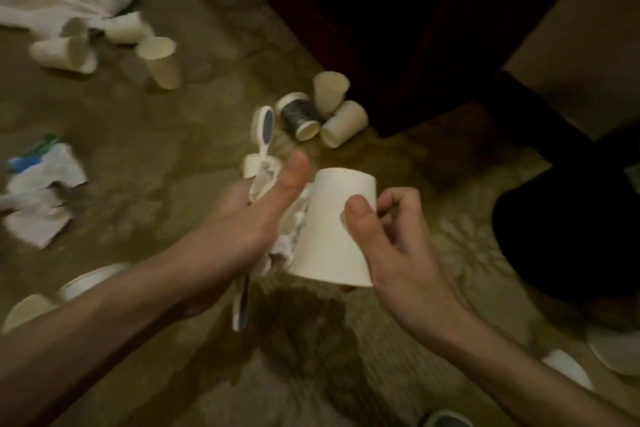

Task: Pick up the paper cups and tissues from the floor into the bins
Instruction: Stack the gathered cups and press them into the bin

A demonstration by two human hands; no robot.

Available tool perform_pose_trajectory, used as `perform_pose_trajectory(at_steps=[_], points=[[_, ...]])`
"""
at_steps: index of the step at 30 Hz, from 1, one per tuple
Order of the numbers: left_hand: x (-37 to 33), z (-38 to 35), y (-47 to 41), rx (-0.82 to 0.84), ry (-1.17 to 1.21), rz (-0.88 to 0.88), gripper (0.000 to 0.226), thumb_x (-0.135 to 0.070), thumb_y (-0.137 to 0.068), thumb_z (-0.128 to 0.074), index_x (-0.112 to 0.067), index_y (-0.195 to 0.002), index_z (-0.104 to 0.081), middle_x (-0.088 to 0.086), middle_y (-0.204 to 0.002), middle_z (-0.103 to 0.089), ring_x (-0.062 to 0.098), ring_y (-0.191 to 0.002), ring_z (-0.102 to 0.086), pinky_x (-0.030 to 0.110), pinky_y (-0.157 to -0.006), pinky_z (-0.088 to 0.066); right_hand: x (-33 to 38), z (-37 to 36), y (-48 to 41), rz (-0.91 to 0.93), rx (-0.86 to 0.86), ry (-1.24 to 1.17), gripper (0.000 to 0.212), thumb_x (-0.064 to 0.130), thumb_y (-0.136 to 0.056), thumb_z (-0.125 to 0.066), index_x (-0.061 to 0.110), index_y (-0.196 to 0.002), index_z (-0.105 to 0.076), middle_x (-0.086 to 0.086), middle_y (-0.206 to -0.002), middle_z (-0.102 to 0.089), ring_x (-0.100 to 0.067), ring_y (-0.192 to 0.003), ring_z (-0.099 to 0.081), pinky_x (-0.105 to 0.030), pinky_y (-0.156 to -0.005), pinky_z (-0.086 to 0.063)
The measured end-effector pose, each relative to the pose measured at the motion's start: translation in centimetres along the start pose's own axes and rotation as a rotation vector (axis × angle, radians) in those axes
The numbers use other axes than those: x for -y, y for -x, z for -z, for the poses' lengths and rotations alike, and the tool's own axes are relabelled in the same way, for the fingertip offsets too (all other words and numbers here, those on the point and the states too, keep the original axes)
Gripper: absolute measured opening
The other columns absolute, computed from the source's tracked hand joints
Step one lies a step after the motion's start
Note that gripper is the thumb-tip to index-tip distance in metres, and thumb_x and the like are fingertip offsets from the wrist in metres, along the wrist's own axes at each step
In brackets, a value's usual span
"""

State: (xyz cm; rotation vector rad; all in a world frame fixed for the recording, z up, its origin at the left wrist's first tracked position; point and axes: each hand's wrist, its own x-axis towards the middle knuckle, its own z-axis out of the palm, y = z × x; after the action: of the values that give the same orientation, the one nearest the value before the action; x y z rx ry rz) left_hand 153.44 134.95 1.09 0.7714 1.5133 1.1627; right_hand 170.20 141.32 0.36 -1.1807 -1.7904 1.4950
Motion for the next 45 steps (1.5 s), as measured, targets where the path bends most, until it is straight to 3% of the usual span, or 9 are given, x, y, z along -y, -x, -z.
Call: perform_pose_trajectory(at_steps=[4, 7, 9, 14, 21, 26, 30, 40, 45], points=[[-3.0, -2.9, -2.3, 0.035, -0.183, -0.03, 0.086, -0.108, -0.039, -0.033, -0.051, -0.094, -0.068, -0.016, -0.09, -0.075, 0.003, -0.082, -0.072, 0.031, -0.071, -0.054, 1.0, 2.9, -0.6, 0.037, -0.016, -0.016, 0.057, 0.089, -0.064, -0.051, 0.04, -0.091, -0.039, 0.007, -0.09, -0.06, -0.007, -0.073, -0.065, -0.025, -0.053, -0.051], [-6.5, -5.9, -4.1, 0.218, -0.049, 0.014, 0.098, -0.105, -0.051, -0.032, -0.036, -0.11, -0.07, -0.001, -0.107, -0.075, 0.018, -0.096, -0.073, 0.043, -0.086, -0.055, 2.4, 6.3, -1.7, 0.055, -0.085, -0.073, 0.047, 0.079, -0.071, -0.05, 0.037, -0.09, -0.04, 0.004, -0.093, -0.059, -0.018, -0.079, -0.068, -0.048, -0.055, -0.058], [-9.0, -8.6, -5.1, 0.279, 0.068, -0.008, 0.089, -0.097, -0.066, -0.031, -0.026, -0.094, -0.076, 0.007, -0.094, -0.076, 0.024, -0.089, -0.074, 0.04, -0.076, -0.058, 3.4, 9.3, -2.3, 0.062, -0.146, -0.084, 0.042, 0.076, -0.07, -0.046, 0.038, -0.087, -0.04, 0.012, -0.088, -0.059, -0.02, -0.079, -0.067, -0.055, -0.058, -0.056], [-13.6, -17.3, -9.0, 0.078, 0.044, -0.133, 0.053, -0.067, -0.076, -0.033, -0.03, -0.09, -0.068, -0.003, -0.076, -0.075, 0.017, -0.077, -0.073, 0.041, -0.078, -0.057, 5.9, 18.5, -3.0, 0.096, -0.254, -0.031, 0.03, 0.068, -0.068, -0.045, 0.043, -0.084, -0.041, 0.006, -0.092, -0.057, -0.022, -0.076, -0.065, -0.04, -0.052, -0.054], [-17.8, -31.1, -12.2, 0.196, -0.125, -0.312, 0.04, -0.04, -0.101, -0.027, -0.019, -0.106, -0.061, 0.001, -0.093, -0.064, 0.012, -0.076, -0.062, 0.032, -0.07, -0.048, 5.8, 32.7, -2.1, 0.046, -0.461, 0.204, 0.019, 0.055, -0.095, -0.044, 0.039, -0.103, -0.04, 0.006, -0.098, -0.055, 0.0, -0.071, -0.065, -0.018, -0.047, -0.05], [-16.8, -39.3, -15.9, 0.232, -0.134, -0.199, 0.014, -0.023, -0.098, -0.041, -0.015, -0.102, -0.052, 0.003, -0.09, -0.059, 0.011, -0.069, -0.055, 0.028, -0.057, -0.044, 1.8, 38.7, -0.9, -0.108, -0.515, 0.393, 0.034, 0.058, -0.097, -0.038, 0.037, -0.122, -0.04, 0.018, -0.104, -0.054, 0.001, -0.086, -0.062, -0.024, -0.063, -0.054], [-13.4, -43.8, -18.0, 0.251, -0.178, -0.156, 0.004, -0.023, -0.1, -0.045, -0.023, -0.102, -0.047, -0.002, -0.097, -0.058, 0.011, -0.081, -0.056, 0.025, -0.065, -0.049, -1.2, 41.4, -0.6, -0.171, -0.551, 0.429, 0.036, 0.05, -0.098, -0.043, 0.035, -0.131, -0.051, 0.005, -0.122, -0.056, -0.012, -0.104, -0.056, -0.035, -0.083, -0.051], [-8.4, -44.8, -20.4, 0.469, -0.693, -0.013, 0.017, -0.01, -0.093, -0.056, -0.004, -0.107, -0.065, 0.016, -0.107, -0.066, 0.028, -0.095, -0.066, 0.043, -0.085, -0.058, -4.4, 40.5, 0.0, -0.176, -0.322, 0.866, 0.032, 0.042, -0.098, -0.051, 0.02, -0.112, -0.07, 0.002, -0.099, -0.072, -0.01, -0.086, -0.064, -0.034, -0.073, -0.054], [-10.4, -44.1, -19.9, 0.464, -0.83, -0.284, 0.016, -0.023, -0.097, -0.054, -0.021, -0.1, -0.069, 0.002, -0.101, -0.069, 0.017, -0.093, -0.065, 0.037, -0.087, -0.054, -3.1, 39.5, 2.3, -0.07, -0.411, 0.757, 0.022, 0.033, -0.096, -0.055, 0.022, -0.108, -0.071, 0.009, -0.102, -0.07, -0.005, -0.095, -0.062, -0.027, -0.08, -0.05]])
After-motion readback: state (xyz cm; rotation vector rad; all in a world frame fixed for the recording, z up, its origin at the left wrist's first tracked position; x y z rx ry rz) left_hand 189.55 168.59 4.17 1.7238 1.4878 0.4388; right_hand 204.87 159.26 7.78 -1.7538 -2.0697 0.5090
